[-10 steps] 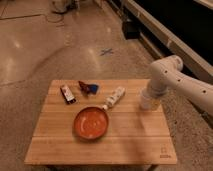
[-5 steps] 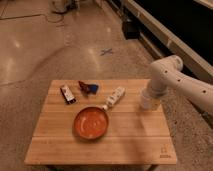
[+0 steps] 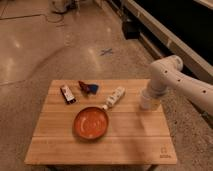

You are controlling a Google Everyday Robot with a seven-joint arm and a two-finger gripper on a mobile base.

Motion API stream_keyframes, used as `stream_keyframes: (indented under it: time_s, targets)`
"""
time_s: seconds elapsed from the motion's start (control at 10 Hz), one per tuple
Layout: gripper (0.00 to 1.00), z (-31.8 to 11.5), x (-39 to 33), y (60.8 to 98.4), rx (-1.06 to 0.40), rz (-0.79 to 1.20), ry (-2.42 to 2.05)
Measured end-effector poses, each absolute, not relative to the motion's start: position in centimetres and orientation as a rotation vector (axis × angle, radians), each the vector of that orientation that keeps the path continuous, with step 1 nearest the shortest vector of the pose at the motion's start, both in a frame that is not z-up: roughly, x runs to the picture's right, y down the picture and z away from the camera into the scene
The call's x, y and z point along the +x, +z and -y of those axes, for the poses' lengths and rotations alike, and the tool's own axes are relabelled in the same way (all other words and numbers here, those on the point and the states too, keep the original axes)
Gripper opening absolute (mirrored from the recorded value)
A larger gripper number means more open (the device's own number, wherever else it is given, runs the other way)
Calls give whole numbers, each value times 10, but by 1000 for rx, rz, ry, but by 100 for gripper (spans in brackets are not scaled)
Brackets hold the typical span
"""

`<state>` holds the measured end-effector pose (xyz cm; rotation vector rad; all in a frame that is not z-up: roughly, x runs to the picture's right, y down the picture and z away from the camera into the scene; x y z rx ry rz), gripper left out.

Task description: Place the ceramic cup in the ceramic bowl

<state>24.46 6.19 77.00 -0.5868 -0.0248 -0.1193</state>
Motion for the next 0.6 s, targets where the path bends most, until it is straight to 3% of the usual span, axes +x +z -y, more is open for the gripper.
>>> stream_keyframes:
  time_s: [0.6]
  targets:
    - [65, -44, 272, 805, -549, 125, -142]
